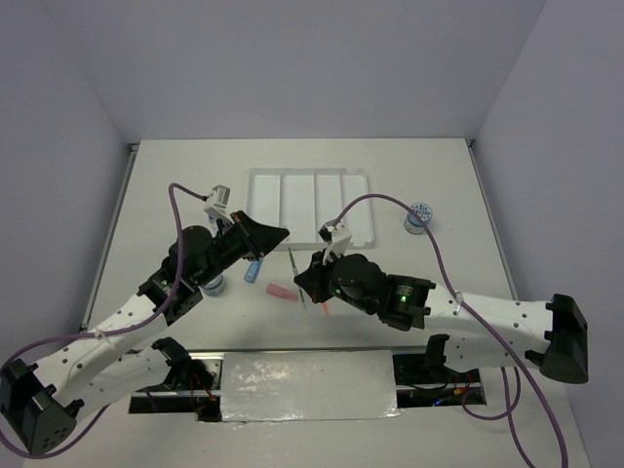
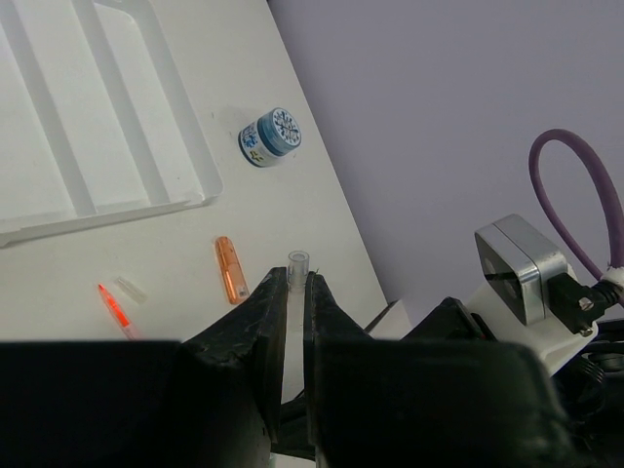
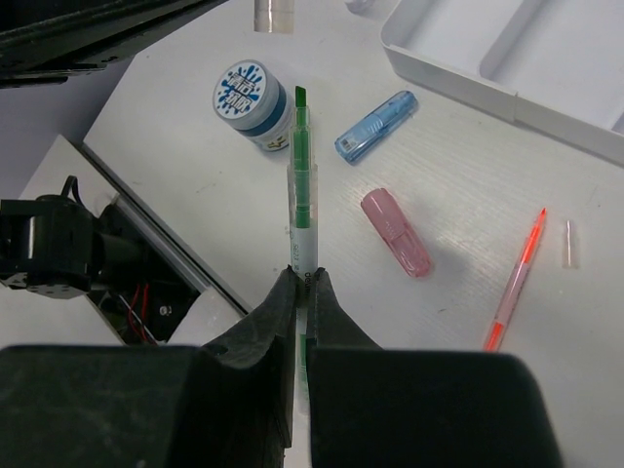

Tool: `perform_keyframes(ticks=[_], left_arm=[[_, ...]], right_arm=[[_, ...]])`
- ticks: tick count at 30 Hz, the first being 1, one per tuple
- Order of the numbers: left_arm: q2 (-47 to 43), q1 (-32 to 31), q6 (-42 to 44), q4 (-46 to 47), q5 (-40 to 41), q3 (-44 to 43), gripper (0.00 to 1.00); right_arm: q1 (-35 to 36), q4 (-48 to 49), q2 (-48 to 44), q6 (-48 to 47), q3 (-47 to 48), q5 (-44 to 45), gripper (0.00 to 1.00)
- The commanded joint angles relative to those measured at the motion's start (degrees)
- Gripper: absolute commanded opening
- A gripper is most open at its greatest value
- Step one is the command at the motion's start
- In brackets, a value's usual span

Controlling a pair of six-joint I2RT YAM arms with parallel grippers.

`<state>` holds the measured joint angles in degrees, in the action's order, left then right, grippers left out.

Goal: Sort the stationery into containers
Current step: Close the pen cap on the pen.

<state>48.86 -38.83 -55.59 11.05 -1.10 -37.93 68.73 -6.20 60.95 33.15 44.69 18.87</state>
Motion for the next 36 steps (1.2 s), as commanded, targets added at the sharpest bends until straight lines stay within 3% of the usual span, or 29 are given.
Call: perform_keyframes(ticks=[1, 36], left_arm=[[-1.2, -0.3, 1.2, 1.3, 0.8, -2.3, 0.0], [-0.2, -0.3, 2.0, 1.7, 0.1, -1.7, 0.0]], right_arm=[[-0.4, 0.4, 0.1, -0.5, 3.1, 1.3, 0.0], [-1.5, -0.4, 1.4, -1.2, 6.2, 2.3, 0.0]])
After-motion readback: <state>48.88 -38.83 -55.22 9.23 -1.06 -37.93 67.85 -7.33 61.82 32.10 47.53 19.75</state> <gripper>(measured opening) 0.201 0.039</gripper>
